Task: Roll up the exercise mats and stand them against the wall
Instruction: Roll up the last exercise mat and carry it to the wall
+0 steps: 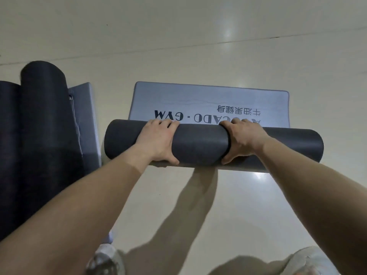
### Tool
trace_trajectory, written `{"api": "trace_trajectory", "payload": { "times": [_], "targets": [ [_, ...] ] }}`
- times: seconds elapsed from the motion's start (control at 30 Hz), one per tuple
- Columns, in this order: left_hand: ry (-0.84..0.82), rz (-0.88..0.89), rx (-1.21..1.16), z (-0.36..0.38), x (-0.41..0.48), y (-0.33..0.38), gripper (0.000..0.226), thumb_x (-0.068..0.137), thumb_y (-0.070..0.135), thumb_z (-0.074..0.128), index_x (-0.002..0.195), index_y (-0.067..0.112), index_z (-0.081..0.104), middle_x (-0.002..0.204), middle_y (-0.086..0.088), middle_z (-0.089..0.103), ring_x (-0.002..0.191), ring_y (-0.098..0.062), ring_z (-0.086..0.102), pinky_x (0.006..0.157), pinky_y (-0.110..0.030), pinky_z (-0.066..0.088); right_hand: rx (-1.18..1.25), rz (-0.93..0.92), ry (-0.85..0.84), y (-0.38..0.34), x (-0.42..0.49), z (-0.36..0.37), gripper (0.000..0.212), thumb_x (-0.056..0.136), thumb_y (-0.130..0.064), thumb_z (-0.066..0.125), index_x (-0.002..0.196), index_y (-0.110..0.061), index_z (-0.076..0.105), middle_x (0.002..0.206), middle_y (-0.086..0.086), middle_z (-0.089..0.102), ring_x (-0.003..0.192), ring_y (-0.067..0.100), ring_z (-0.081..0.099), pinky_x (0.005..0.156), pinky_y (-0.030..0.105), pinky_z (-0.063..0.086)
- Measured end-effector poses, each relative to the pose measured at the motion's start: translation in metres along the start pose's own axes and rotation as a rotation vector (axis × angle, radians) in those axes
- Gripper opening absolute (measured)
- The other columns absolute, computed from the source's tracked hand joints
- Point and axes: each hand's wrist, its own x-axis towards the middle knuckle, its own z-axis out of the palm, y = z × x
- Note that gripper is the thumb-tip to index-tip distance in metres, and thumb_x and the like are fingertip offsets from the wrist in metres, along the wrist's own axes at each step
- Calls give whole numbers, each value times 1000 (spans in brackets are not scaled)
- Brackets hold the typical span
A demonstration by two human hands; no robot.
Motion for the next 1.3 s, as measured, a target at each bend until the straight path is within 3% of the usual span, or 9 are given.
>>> {"api": "trace_trajectory", "payload": {
  "times": [0.2,0.4,0.5,0.63,0.83,0.93,1.03,1.17,1.3],
  "targets": [
    [-270,113,-1,24,-84,44,123,42,82,75,144,26,36,130,-1,56,111,-26,57,92,-42,50,73,-56,-126,-17,-93,64,123,44,-83,77,150,-38,33,143,-5,53,130,24,53,111,45,38],
    [-372,14,-114,-3,-74,46,118,45,71,87,144,29,38,135,2,58,118,-26,58,96,-44,49,-22,39,35,-38,-160,132,160,56,-84,77,155,-24,-33,170,12,-23,156,36,-21,119,61,-13],
    [-83,-133,-152,10,-103,59,111,72,68,76,158,27,20,159,-2,36,143,-29,37,117,-47,31,38,57,63,-25,-121,100,155,55,-85,78,160,-26,-20,172,9,-8,158,32,-9,125,62,-2],
    [-51,-146,-22,39,-118,71,136,69,77,71,159,21,-14,169,-10,-14,155,-36,-11,124,-55,2,6,44,53,-7,-86,63,153,52,-89,75,162,-28,-10,172,10,-3,159,34,-7,121,68,-6],
    [36,-38,-143,-2,-19,16,122,65,78,72,160,30,12,168,-1,18,155,-27,13,125,-48,11,-95,64,288,-7,-63,65,138,55,-75,83,159,-29,4,163,10,28,149,36,28,119,65,22],
    [202,-155,-194,6,-27,8,106,79,74,63,161,30,12,169,-1,14,156,-29,8,124,-53,8,17,-1,172,19,-13,3,134,44,-80,81,155,-36,21,148,1,48,134,31,48,111,55,35],
    [215,-139,-237,21,-28,6,97,90,57,65,162,34,3,171,-1,0,157,-29,-1,125,-55,4,45,-16,80,35,8,-18,135,43,-86,80,157,-36,26,150,-2,49,138,29,44,115,51,33],
    [259,-219,-572,12,-22,-14,74,96,26,68,158,30,28,168,7,14,154,-12,4,126,-48,11,115,182,447,67,-33,37,113,68,-102,35,154,-28,36,155,8,44,146,31,34,124,55,17],
    [378,-579,-545,26,-43,-35,86,88,49,72,158,25,27,169,-4,15,153,-30,12,121,-55,25,331,471,631,97,-77,85,97,85,-87,34,162,-29,22,167,22,18,155,39,12,123,61,14]
  ]
}}
